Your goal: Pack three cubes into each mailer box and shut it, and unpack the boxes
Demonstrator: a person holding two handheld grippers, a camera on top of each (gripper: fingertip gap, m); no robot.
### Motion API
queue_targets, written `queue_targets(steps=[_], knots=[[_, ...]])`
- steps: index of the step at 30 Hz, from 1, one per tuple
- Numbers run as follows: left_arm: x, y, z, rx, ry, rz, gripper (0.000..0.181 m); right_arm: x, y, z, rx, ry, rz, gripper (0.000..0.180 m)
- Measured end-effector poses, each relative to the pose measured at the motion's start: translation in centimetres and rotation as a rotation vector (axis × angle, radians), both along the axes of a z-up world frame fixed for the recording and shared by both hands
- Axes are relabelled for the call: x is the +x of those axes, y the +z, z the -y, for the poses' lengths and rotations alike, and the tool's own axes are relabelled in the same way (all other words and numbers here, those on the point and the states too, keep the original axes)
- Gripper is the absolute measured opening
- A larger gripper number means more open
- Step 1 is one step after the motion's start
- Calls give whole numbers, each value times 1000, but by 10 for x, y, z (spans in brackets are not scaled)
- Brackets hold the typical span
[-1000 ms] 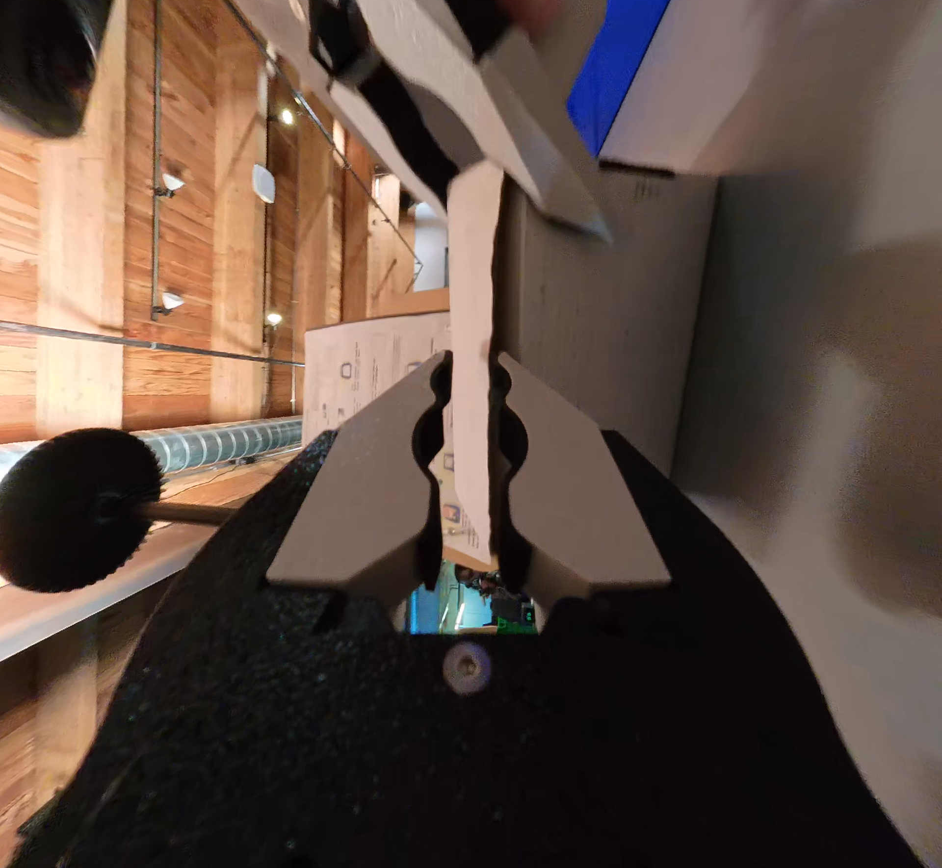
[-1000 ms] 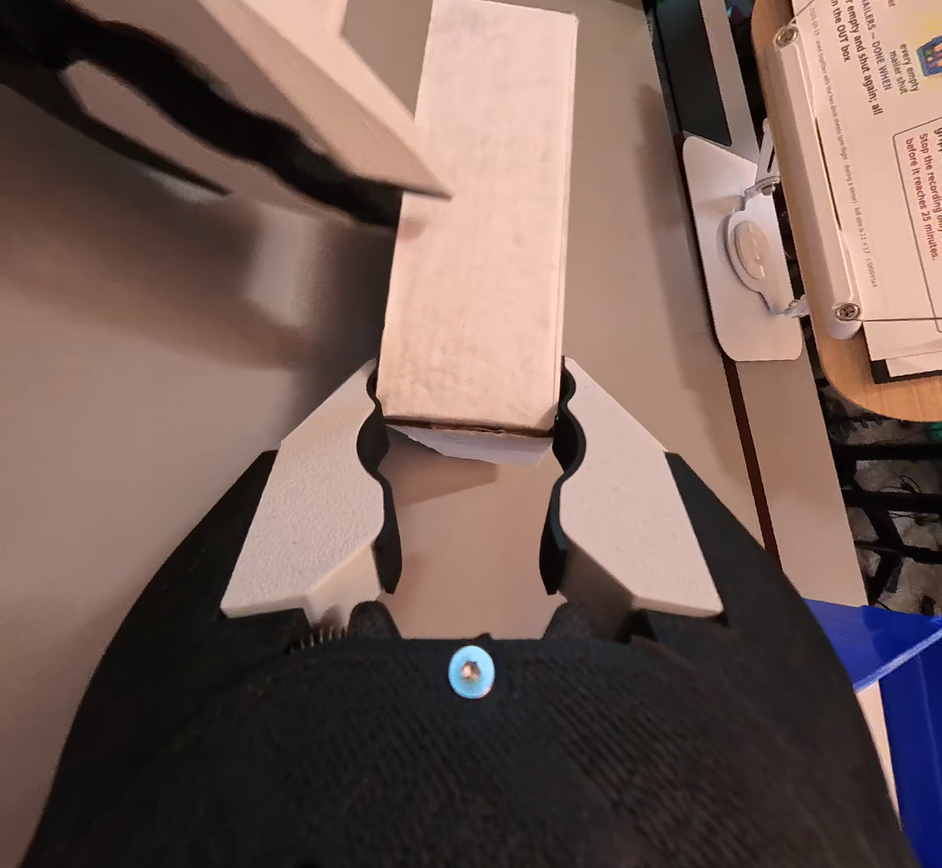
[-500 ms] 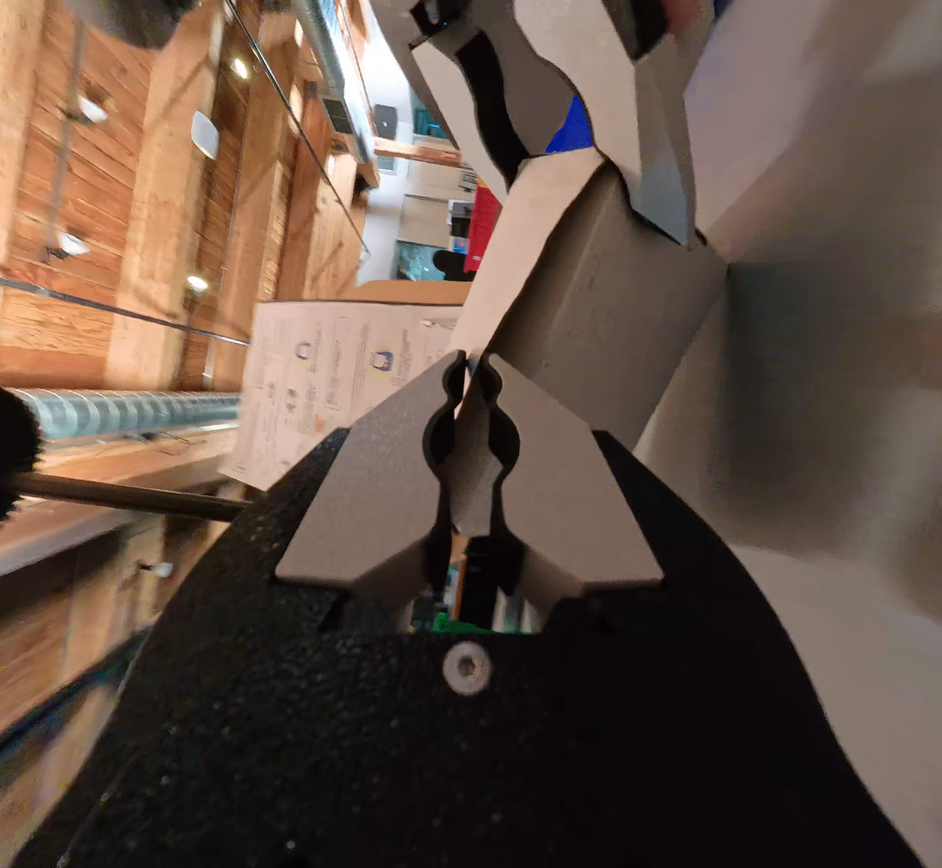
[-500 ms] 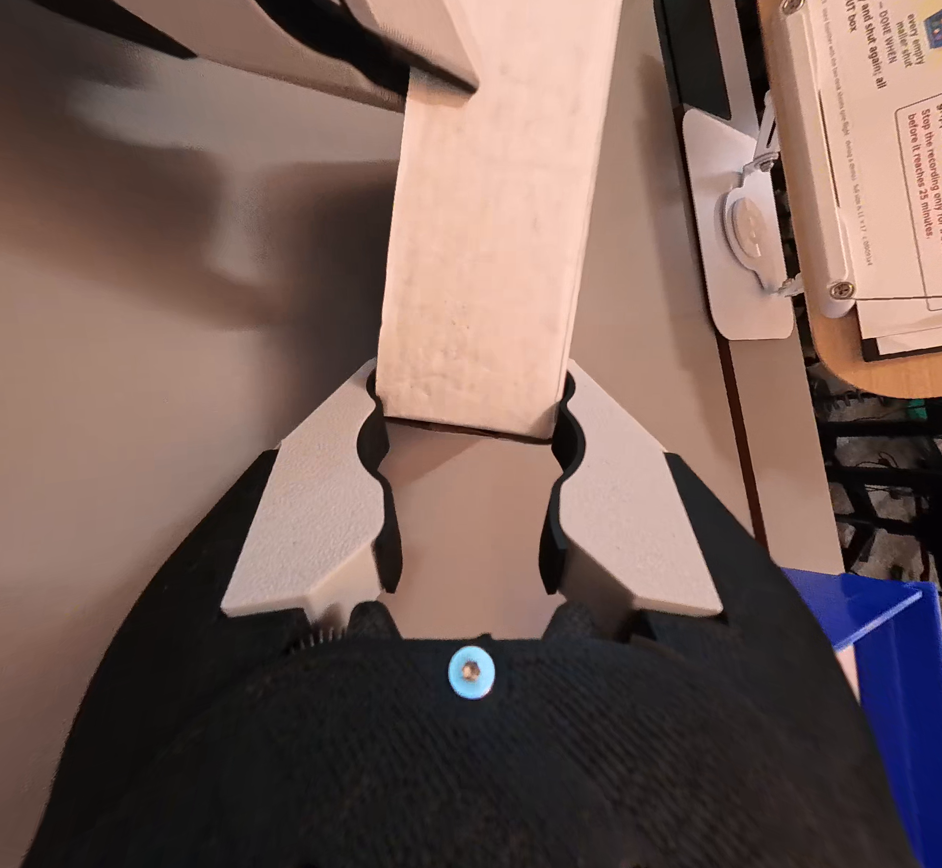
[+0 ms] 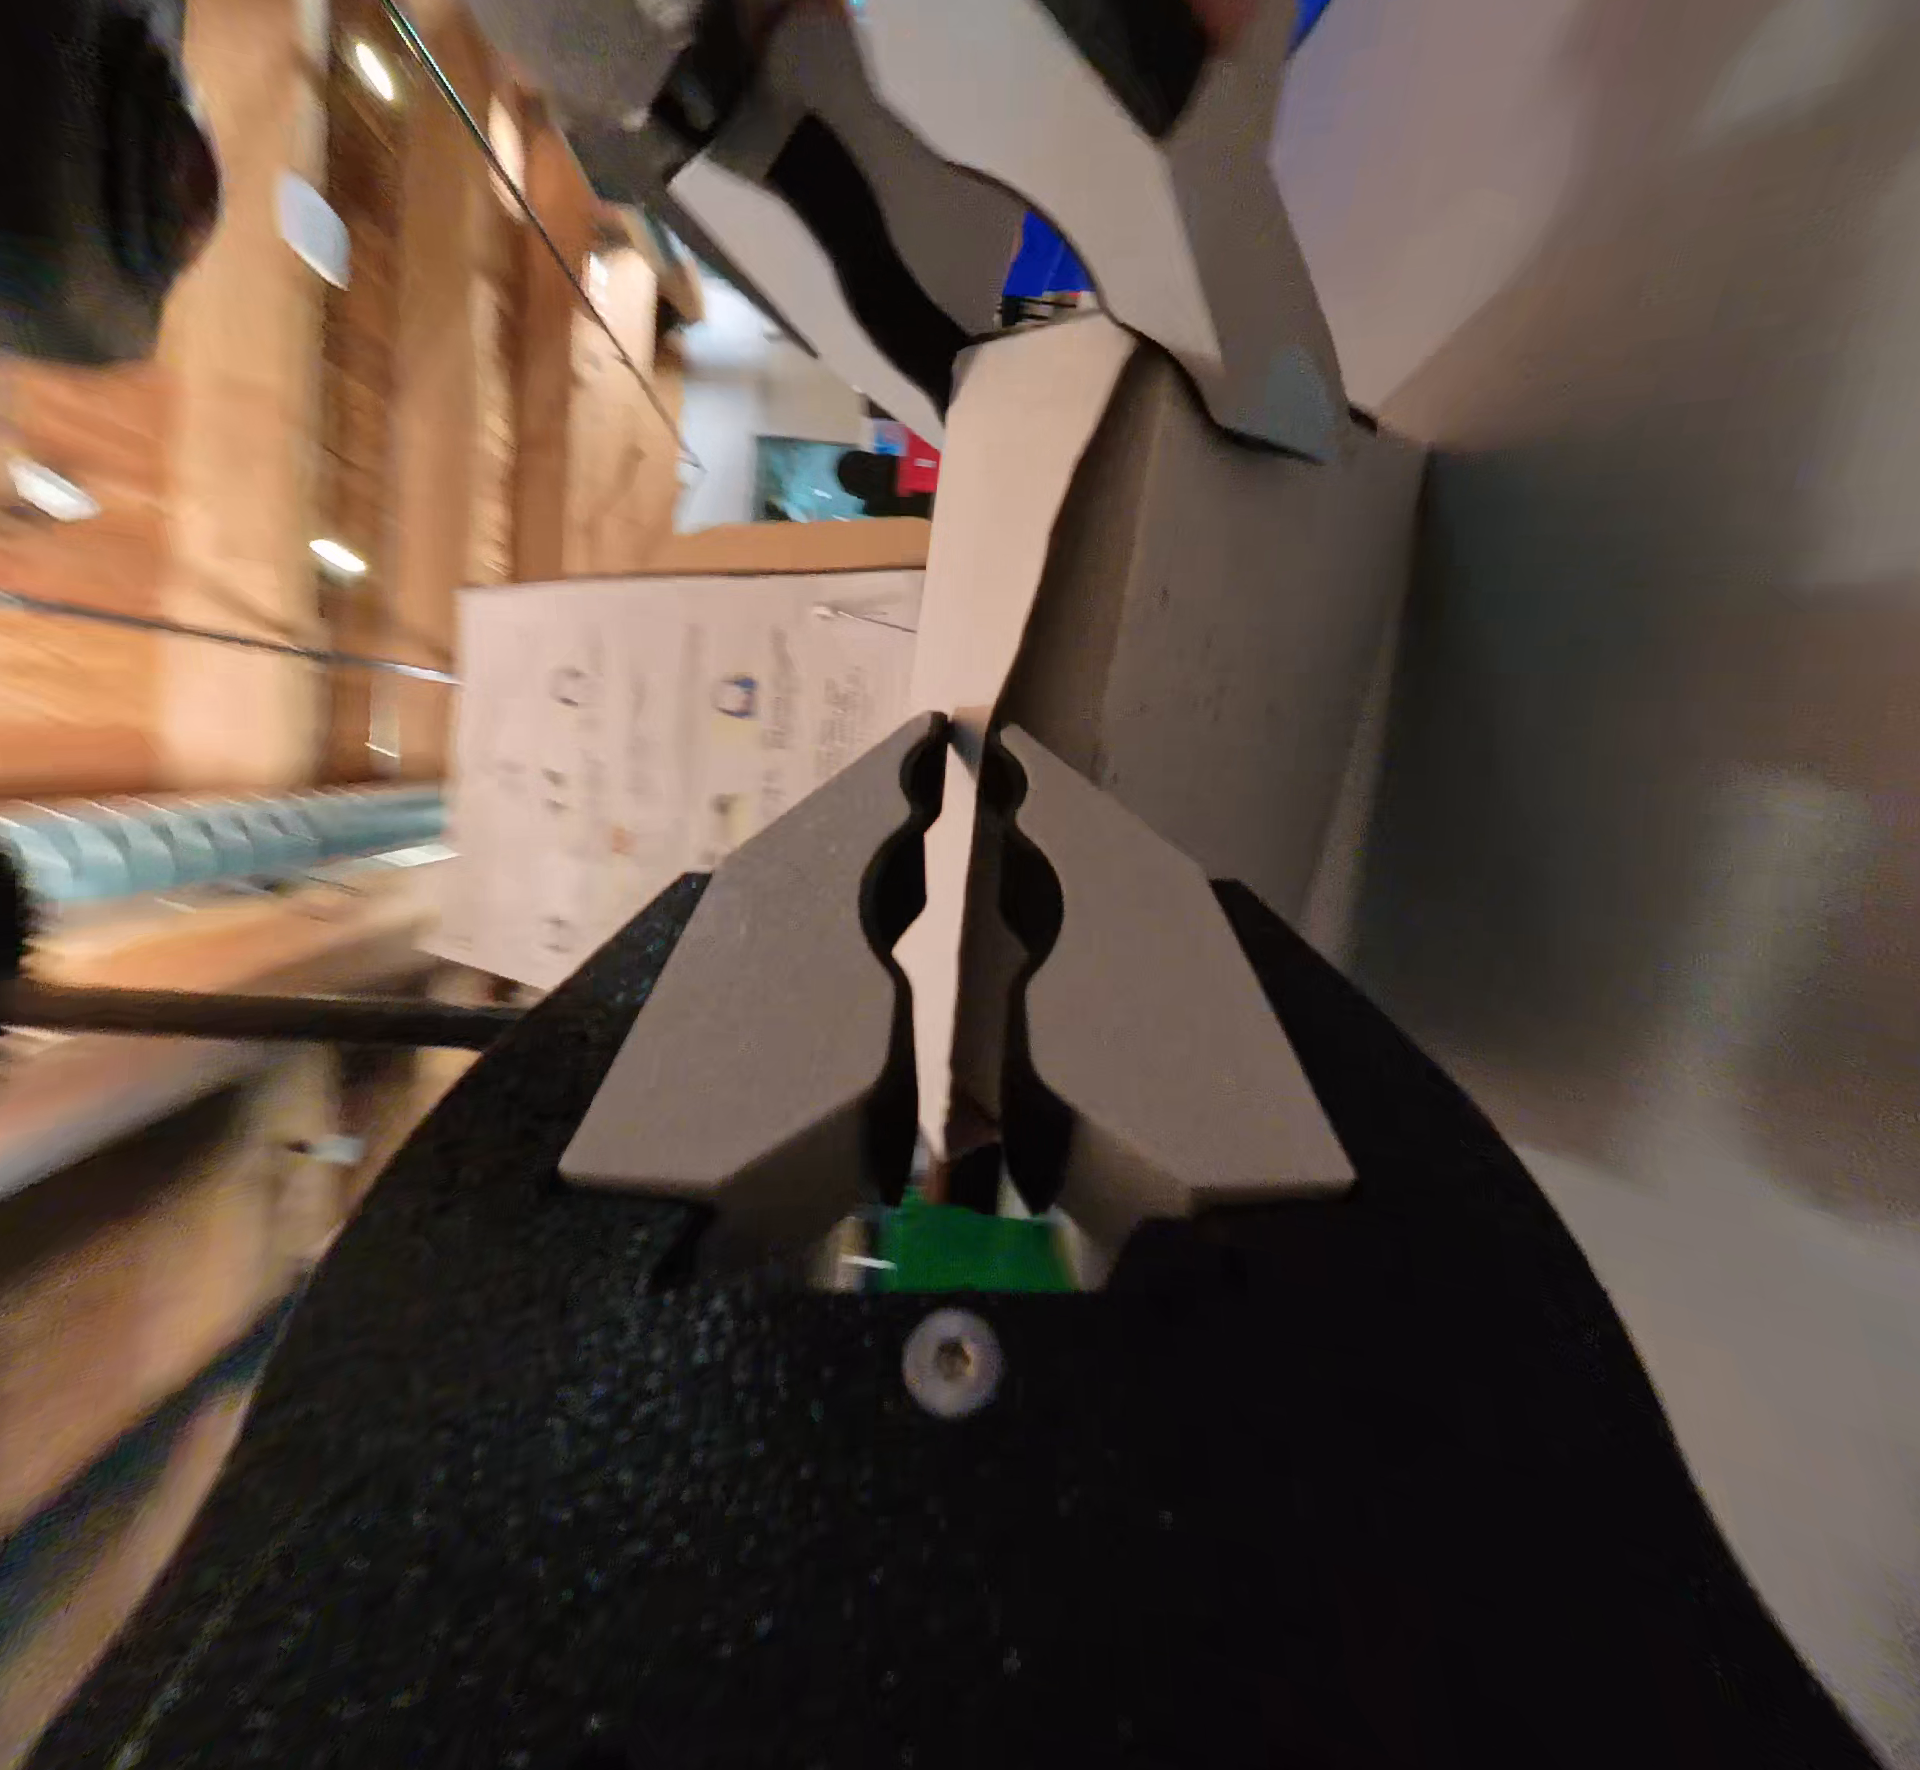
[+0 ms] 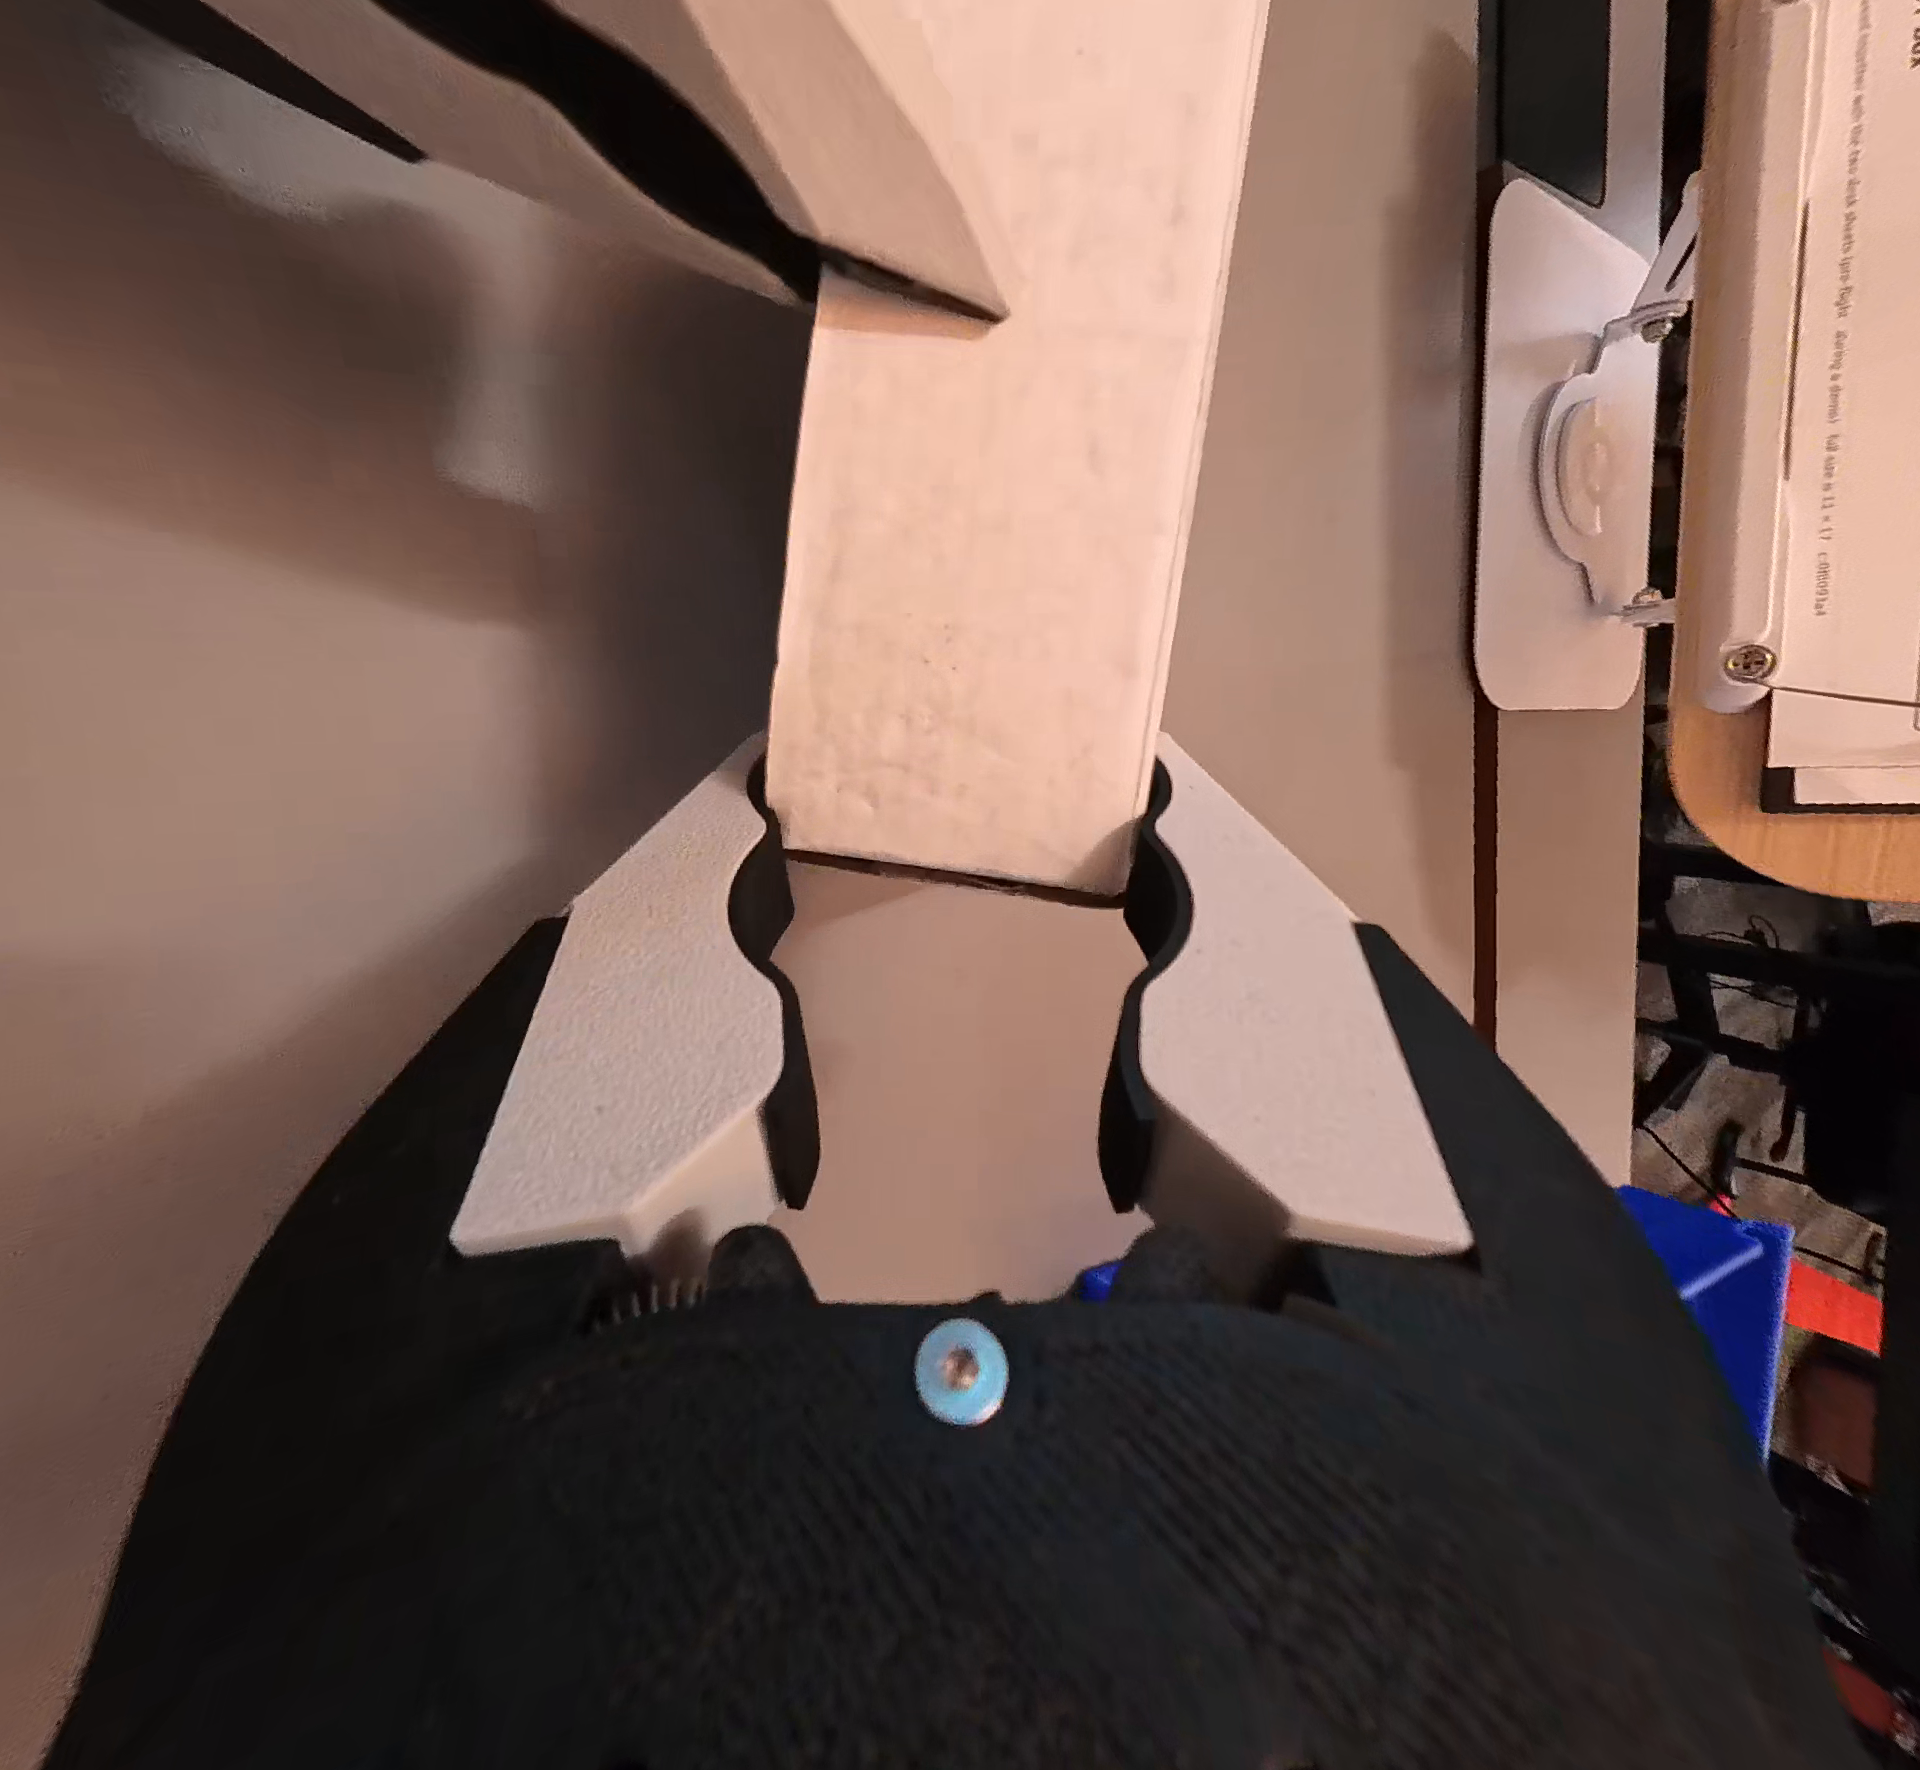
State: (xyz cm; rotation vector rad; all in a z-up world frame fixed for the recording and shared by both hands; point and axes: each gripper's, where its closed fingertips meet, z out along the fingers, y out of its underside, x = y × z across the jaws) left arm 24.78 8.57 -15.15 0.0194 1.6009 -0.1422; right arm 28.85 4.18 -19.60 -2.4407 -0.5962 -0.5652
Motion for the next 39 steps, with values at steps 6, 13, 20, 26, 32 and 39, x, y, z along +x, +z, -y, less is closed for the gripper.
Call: queue_targets(steps=[6,13,20,26,32,39], knots=[[-4,17,5,-269,-4,-75,7,-4,0,-7,38,-3,-10,64],[-11,21,-3,-200,4,54,28,-7,0,-12,30,45,-1,64],[-50,30,-41,-690,-224,-180,88,-2,-1,-10,-48,76,4,64],[-40,-11,-86,-810,-228,-497,113,-14,1,-25,-82,192,26,64],[-17,-51,-62,-693,-292,-603,110,-23,0,-36,-122,254,75,64],[0,-38,-59,-850,-353,-581,79,-8,14,-34,-7,136,167,70]])
